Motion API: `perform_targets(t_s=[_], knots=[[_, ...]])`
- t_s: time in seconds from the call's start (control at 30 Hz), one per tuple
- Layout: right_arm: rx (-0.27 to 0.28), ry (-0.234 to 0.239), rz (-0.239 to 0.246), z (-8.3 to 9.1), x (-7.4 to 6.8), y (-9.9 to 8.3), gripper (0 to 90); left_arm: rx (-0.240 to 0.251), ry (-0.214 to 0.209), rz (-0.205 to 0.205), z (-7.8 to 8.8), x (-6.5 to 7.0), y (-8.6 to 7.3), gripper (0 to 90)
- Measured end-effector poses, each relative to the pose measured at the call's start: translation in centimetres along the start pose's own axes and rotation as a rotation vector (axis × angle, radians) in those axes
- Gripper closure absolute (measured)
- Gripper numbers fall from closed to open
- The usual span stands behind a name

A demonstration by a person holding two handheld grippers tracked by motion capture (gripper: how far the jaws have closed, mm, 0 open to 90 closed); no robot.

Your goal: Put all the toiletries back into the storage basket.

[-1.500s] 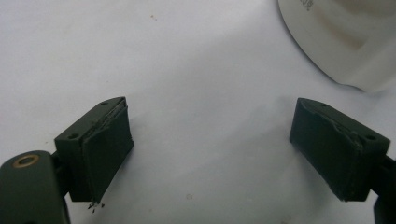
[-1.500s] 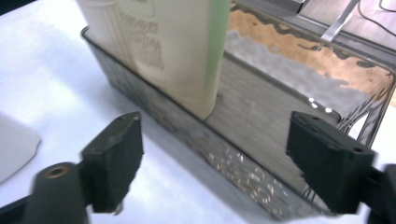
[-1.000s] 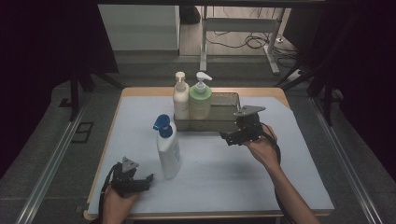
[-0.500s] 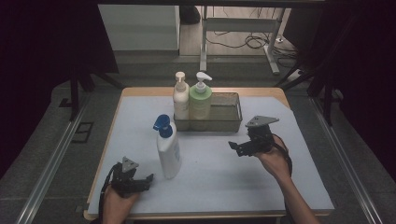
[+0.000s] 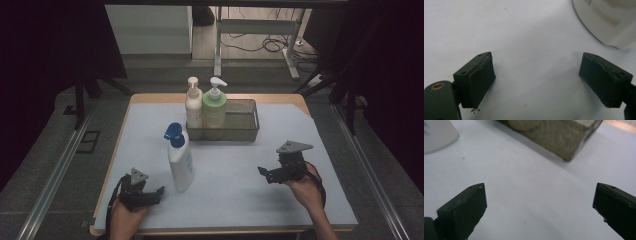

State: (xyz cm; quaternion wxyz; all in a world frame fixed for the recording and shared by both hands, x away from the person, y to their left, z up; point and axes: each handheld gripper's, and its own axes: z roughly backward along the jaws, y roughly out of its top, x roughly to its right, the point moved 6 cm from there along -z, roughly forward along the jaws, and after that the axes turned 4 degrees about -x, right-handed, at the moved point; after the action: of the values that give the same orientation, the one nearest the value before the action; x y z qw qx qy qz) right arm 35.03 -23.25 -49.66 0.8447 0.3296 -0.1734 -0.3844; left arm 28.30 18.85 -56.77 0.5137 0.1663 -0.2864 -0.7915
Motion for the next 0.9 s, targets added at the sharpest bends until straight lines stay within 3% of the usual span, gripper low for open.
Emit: perform_targets(t_s=[0.33,0.7,0.9], knots=[[-0.037,-0.007,-0.06,-1.2,0.5,-3.4,0.0,0.0,0.0,0.0,0.0,0.0,0.0,12.4],[-0.085,0.009,-0.052,-3.5,0.4,-6.1,0.0,-0.002,0.001,0.002,0.0,0.0,0.0,12.4],[-0.076,0.008,-0.053,-3.6,0.5,-6.3,0.0,-0.008,-0.005,-0.007,0.1,-0.1,0.1,12.8]])
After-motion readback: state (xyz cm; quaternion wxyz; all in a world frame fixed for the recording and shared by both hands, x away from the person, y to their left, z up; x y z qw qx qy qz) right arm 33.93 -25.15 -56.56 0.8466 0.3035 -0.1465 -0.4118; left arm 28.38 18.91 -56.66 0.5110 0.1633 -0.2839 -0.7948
